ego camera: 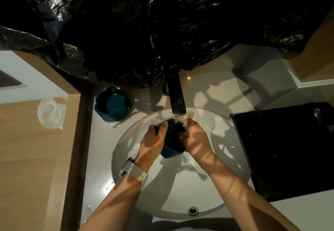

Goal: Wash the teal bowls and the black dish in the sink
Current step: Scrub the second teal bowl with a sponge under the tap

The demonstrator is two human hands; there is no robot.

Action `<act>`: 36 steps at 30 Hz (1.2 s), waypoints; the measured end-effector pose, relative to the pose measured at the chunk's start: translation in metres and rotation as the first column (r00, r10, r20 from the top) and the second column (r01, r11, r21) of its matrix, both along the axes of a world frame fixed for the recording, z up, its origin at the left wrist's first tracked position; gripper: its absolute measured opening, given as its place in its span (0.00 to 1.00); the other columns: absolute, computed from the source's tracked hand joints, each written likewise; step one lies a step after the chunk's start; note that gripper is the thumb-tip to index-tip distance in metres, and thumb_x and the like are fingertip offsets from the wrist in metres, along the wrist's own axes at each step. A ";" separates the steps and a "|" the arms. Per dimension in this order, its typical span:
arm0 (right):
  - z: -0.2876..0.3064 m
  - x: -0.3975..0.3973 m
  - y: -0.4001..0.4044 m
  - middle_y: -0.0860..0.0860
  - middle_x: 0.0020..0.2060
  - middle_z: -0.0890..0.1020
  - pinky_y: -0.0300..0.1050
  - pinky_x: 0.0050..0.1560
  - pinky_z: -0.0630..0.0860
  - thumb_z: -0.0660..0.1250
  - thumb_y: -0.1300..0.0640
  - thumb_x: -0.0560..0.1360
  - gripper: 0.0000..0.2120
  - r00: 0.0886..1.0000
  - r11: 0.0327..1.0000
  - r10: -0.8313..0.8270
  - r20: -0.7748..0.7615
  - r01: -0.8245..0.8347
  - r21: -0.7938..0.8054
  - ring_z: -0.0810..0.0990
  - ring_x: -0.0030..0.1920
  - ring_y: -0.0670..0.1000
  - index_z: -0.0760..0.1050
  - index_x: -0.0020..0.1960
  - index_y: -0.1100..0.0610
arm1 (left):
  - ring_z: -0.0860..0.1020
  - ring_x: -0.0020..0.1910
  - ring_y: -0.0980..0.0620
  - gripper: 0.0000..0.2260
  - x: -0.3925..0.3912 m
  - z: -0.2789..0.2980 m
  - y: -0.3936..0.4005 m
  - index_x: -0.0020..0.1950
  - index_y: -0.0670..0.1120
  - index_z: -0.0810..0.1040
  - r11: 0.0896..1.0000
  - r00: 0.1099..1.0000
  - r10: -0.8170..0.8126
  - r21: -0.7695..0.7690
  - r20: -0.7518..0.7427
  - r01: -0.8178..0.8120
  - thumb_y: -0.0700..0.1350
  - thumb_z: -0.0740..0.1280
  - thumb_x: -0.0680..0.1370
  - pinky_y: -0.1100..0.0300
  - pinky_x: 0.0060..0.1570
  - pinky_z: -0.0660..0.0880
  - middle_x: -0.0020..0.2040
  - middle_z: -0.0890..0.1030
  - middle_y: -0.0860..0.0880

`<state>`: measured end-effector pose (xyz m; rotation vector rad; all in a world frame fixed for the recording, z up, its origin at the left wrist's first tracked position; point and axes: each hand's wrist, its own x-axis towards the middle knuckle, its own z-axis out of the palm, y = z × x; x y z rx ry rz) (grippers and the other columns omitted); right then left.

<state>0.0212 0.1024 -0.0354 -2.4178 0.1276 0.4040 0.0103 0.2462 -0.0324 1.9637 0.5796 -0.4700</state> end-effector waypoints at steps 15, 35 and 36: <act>0.016 0.001 -0.017 0.54 0.46 0.78 0.40 0.44 0.72 0.68 0.58 0.75 0.12 0.999 1.000 -0.001 -0.042 0.002 0.025 0.79 0.44 0.52 0.72 0.55 0.62 | 0.81 0.51 0.41 0.17 0.014 -0.001 -0.002 0.48 0.47 0.75 0.989 0.998 -0.047 -0.141 0.044 0.052 0.61 0.62 0.80 0.41 0.55 0.79 0.49 0.82 0.42; 0.036 -0.067 -0.063 0.57 0.37 0.79 0.39 0.27 0.72 0.71 0.66 0.72 0.04 0.694 0.285 -0.469 -0.546 0.704 0.651 0.77 0.35 0.53 0.78 0.41 0.59 | 0.83 0.41 0.45 0.29 -0.004 0.049 0.056 0.67 0.47 0.69 0.623 0.486 -0.744 0.738 0.458 0.258 0.52 0.77 0.71 0.54 0.40 0.81 0.50 0.84 0.44; 0.038 -0.069 -0.064 0.57 0.37 0.79 0.39 0.28 0.72 0.71 0.65 0.73 0.03 0.696 0.282 -0.461 -0.551 0.704 0.652 0.78 0.34 0.52 0.78 0.42 0.59 | 0.83 0.41 0.45 0.29 -0.005 0.050 0.058 0.67 0.49 0.69 0.609 0.460 -0.759 0.753 0.460 0.251 0.52 0.77 0.71 0.55 0.40 0.81 0.49 0.84 0.45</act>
